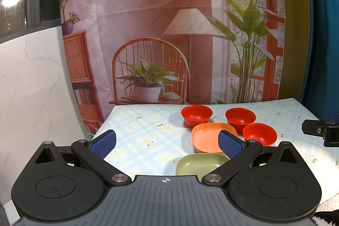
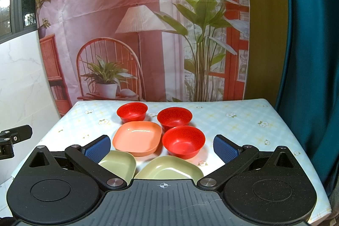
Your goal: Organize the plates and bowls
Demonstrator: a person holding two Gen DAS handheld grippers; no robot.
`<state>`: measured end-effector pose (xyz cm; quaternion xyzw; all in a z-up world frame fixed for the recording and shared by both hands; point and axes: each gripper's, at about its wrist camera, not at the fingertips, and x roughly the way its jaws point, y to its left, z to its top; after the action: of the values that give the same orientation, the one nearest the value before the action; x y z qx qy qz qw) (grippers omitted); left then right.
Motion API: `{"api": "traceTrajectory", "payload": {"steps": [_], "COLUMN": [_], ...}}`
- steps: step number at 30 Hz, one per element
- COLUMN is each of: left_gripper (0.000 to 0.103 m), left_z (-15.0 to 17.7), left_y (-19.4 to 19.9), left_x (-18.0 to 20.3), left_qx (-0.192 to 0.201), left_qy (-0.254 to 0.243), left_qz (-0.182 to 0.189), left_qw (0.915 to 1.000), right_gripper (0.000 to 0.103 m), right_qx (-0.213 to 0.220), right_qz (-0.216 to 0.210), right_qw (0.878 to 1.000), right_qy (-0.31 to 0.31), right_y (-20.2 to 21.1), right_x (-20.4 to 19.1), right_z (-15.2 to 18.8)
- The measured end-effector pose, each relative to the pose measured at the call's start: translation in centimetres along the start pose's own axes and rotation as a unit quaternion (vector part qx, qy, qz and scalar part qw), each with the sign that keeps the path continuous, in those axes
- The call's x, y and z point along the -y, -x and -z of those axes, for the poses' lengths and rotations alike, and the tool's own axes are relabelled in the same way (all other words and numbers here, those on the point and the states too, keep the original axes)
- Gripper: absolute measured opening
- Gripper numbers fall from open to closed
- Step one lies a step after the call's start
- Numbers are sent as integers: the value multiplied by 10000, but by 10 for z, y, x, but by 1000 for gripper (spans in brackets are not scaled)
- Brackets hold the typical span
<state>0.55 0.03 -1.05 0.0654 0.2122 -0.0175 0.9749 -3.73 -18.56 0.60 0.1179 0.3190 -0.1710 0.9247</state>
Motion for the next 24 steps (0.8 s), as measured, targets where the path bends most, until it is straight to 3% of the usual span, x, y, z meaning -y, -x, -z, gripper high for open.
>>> {"api": "traceTrajectory", "payload": {"steps": [24], "left_gripper": [103], "left_z": [-4], "left_y": [-4], "left_x": [-7], "left_qx": [-184], "left_qy": [83], "left_qz": [-104], "left_qw": [9997], "right_gripper": [103], "right_qx": [53], "right_qz": [-158], "right_qw": [9998], "right_qy": [-124], "right_y": [-4], "right_x": [5], "right_z": [-5]}}
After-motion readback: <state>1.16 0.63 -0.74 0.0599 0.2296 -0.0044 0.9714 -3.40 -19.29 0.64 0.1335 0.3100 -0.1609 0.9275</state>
